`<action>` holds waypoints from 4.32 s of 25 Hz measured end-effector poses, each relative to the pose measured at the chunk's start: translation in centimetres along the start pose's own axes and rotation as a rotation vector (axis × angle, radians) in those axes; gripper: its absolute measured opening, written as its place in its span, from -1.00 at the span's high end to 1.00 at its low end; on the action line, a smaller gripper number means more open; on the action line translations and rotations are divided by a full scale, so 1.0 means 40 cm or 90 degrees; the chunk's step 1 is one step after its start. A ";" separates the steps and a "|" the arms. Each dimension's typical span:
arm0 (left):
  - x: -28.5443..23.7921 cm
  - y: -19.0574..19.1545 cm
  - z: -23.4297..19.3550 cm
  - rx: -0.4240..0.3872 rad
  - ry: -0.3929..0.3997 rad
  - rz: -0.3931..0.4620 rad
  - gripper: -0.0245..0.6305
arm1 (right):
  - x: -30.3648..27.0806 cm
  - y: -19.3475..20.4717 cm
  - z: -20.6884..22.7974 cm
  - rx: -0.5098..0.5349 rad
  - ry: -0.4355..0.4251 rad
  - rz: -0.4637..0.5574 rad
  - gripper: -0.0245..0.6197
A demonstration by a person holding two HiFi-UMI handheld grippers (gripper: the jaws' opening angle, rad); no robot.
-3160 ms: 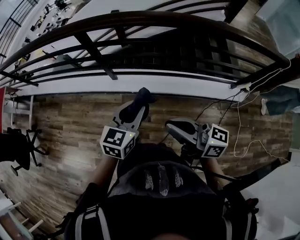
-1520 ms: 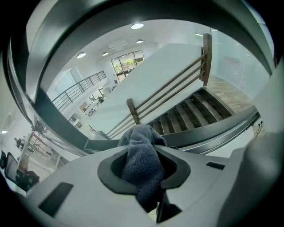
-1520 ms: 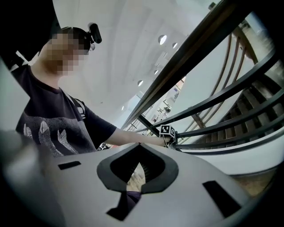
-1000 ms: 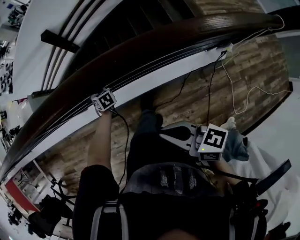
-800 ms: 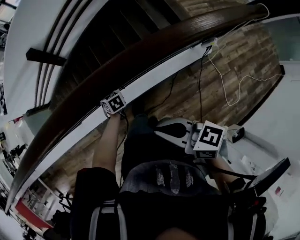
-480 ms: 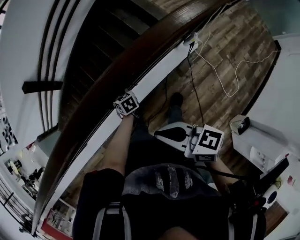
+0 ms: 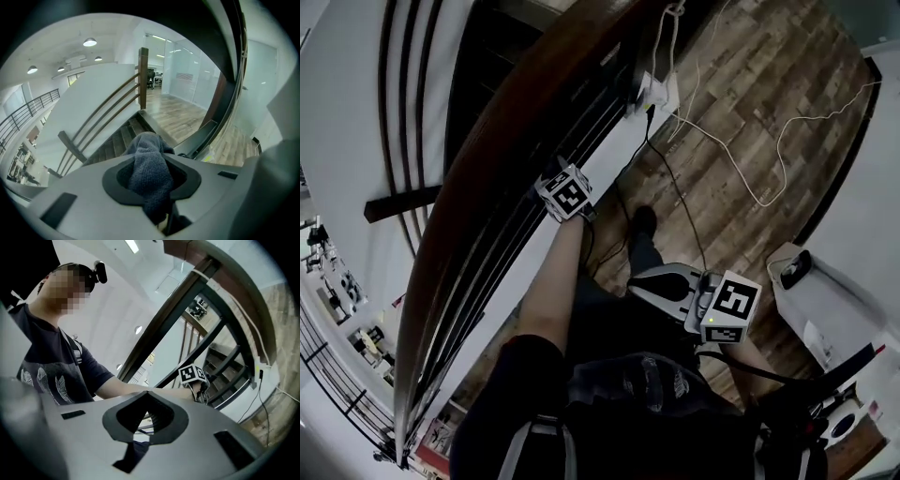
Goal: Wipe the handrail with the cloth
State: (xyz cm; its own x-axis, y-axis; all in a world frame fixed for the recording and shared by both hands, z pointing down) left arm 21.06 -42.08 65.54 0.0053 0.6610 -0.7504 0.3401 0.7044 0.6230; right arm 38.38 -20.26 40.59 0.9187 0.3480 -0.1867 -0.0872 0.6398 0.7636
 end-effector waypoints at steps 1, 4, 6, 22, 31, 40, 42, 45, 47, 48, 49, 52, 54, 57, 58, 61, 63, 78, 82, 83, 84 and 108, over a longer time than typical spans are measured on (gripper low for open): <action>-0.035 -0.001 0.057 -0.014 0.010 0.004 0.64 | 0.035 0.003 0.033 -0.007 0.012 0.005 0.91; -0.104 -0.044 0.223 -0.062 0.026 0.012 0.64 | 0.135 0.022 0.101 -0.014 0.044 0.012 0.91; -0.135 -0.071 0.319 -0.045 0.032 0.002 0.64 | 0.193 0.033 0.130 -0.023 0.060 0.014 0.91; 0.223 -0.182 0.584 -0.060 0.342 0.047 0.63 | 0.214 -0.021 0.139 0.002 0.003 0.010 0.91; 0.169 -0.375 0.601 0.042 0.263 0.088 0.63 | 0.191 -0.059 0.100 0.049 -0.040 -0.025 0.91; 0.195 -0.343 0.586 -0.215 0.180 0.035 0.63 | 0.146 -0.061 0.083 0.052 -0.057 -0.056 0.91; 0.225 -0.348 0.511 -0.226 0.164 0.043 0.63 | 0.104 -0.070 0.064 0.064 -0.085 -0.061 0.91; 0.299 -0.330 0.375 -0.218 0.152 0.055 0.63 | 0.053 -0.058 0.013 0.083 -0.117 -0.076 0.91; 0.338 -0.308 0.268 -0.213 0.143 0.064 0.63 | 0.005 -0.030 -0.017 0.102 -0.129 -0.093 0.91; 0.351 -0.298 0.208 -0.208 0.136 0.069 0.63 | -0.029 -0.011 -0.032 0.111 -0.135 -0.104 0.91; 0.363 -0.289 0.144 -0.203 0.129 0.075 0.63 | -0.066 0.009 -0.051 0.121 -0.142 -0.116 0.91; 0.437 -0.255 -0.061 -0.186 0.106 0.095 0.63 | -0.167 0.077 -0.156 0.153 -0.177 -0.151 0.91; 0.507 -0.229 -0.196 -0.181 0.090 0.106 0.63 | -0.219 0.127 -0.249 0.173 -0.192 -0.170 0.91; 0.585 -0.198 -0.380 -0.171 0.099 0.096 0.63 | -0.328 0.200 -0.396 0.186 -0.172 -0.180 0.91; 0.607 -0.199 -0.453 -0.165 0.100 0.090 0.63 | -0.384 0.217 -0.446 0.188 -0.172 -0.182 0.91; 0.672 -0.200 -0.710 -0.140 0.072 0.079 0.63 | -0.561 0.269 -0.593 0.192 -0.222 -0.209 0.91; 0.718 -0.194 -0.856 -0.123 0.050 0.079 0.63 | -0.648 0.308 -0.678 0.203 -0.241 -0.232 0.91; 1.009 -0.041 -1.566 0.063 -0.222 0.128 0.63 | -0.776 0.402 -0.831 0.236 -0.413 -0.354 0.91; 1.094 -0.007 -1.749 0.042 -0.282 0.115 0.63 | -0.804 0.440 -0.920 0.260 -0.421 -0.387 0.91; 1.118 0.000 -1.803 0.047 -0.290 0.114 0.63 | -0.821 0.451 -0.945 0.273 -0.417 -0.394 0.91; 1.142 0.007 -1.857 0.057 -0.297 0.114 0.63 | -0.842 0.461 -0.971 0.281 -0.412 -0.397 0.91; 1.355 0.059 -2.166 -0.032 -0.265 0.187 0.63 | -1.193 0.586 -1.376 0.286 -0.320 -0.336 0.91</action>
State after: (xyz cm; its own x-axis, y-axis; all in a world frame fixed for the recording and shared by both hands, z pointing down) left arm -59.31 17.81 45.50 0.4721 0.6806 -0.5602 0.2226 0.5228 0.8228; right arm -28.69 15.84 33.38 0.8671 -0.3325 -0.3709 0.4629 0.2630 0.8465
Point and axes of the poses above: the fingertips, and each gripper's own axes: x backward along the fingers, z to its right, y out of its underside, the point moved 7 cm from there along x, backward along the fingers, and after that the axes turned 14 degrees about x, right-handed, at the moved point
